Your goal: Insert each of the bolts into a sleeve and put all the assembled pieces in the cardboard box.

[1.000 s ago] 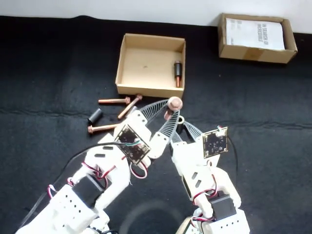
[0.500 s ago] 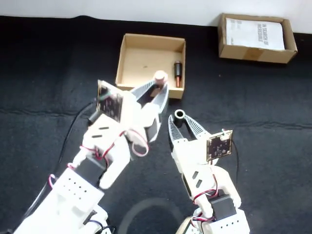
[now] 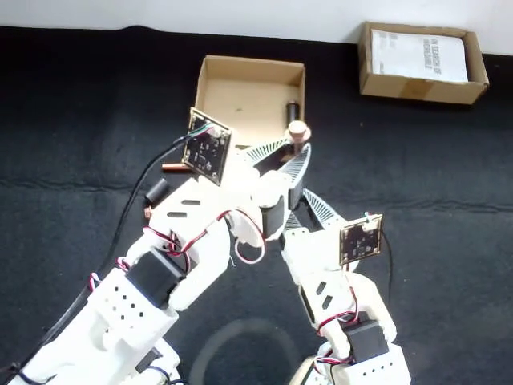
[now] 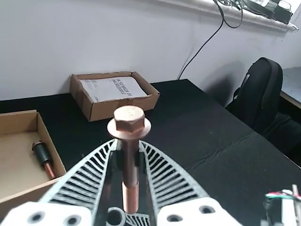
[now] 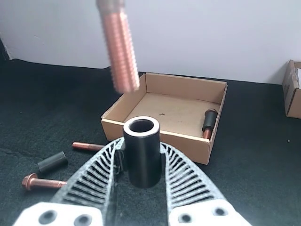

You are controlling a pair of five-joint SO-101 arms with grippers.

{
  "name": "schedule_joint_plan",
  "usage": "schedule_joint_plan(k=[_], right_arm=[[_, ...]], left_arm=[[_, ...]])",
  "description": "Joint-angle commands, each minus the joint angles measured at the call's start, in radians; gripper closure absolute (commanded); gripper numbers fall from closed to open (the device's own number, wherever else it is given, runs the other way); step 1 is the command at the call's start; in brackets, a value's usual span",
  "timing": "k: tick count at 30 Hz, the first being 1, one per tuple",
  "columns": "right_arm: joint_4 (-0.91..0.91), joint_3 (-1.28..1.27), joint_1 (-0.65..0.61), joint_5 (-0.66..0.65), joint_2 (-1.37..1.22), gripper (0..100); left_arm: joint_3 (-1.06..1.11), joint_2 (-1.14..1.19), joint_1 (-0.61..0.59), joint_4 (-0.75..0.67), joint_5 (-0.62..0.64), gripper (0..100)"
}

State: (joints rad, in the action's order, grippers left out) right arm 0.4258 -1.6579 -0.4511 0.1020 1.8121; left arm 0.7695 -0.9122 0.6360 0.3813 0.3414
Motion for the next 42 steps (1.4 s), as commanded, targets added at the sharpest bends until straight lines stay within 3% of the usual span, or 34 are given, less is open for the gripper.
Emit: schedule_joint_plan(k=[1,14,33,42], right_arm=[[-0.022,-0.151,-0.002,0.009,0.021,99.2],[-0.022,-0.151,-0.001,0.009,0.021,99.2],[-0.024,-0.151,0.001,0.009,0.021,99.2],[-0.024,-0.151,0.001,0.009,0.021,99.2]], left_arm=[[-0.051,0.002,-0.002,0.008,-0.002,99],[0.105,0.005,-0.038,-0.167,-0.078,99],[0.191,0.008,-0.035,-0.169,-0.072,99],[0.193,0.008,0.035,-0.163,-0.078,99]])
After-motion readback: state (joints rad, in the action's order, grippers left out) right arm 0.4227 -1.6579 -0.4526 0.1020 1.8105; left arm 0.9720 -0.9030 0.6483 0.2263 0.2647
